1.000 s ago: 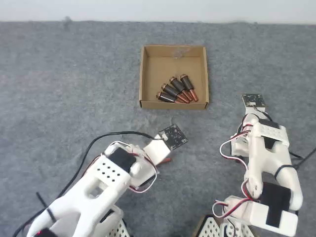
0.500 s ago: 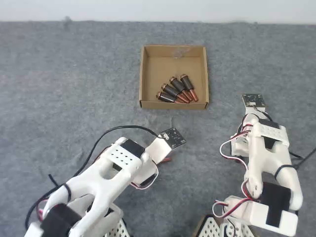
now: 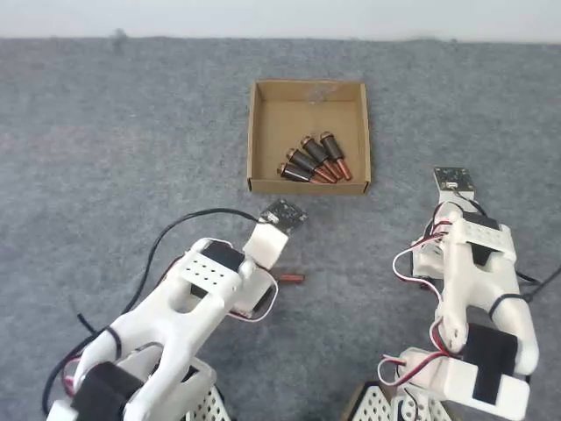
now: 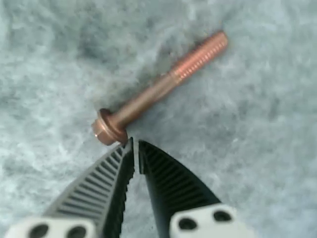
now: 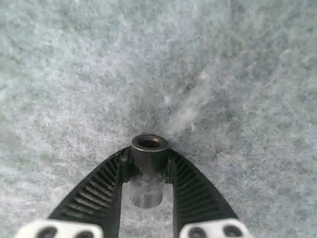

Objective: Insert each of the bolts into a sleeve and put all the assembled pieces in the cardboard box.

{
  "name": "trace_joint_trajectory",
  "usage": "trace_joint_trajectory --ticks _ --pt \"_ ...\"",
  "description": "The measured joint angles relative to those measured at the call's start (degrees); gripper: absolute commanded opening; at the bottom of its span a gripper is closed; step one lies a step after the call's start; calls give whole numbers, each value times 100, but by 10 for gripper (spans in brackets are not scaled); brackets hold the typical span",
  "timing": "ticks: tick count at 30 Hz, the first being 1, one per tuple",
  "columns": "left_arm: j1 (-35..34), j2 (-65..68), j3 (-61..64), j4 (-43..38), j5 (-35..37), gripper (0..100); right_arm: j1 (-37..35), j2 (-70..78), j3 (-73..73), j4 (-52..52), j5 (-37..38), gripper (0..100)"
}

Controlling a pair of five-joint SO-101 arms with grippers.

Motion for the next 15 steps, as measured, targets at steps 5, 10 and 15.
trace_joint_trajectory --ticks 5,10,15 --pt "-18 0 0 -158 229 12 0 0 0 0 0 6" --pt "-334 9 -255 -369 554 12 0 0 0 0 0 6" --pt "-519 360 -545 -387 870 12 0 0 0 44 0 6"
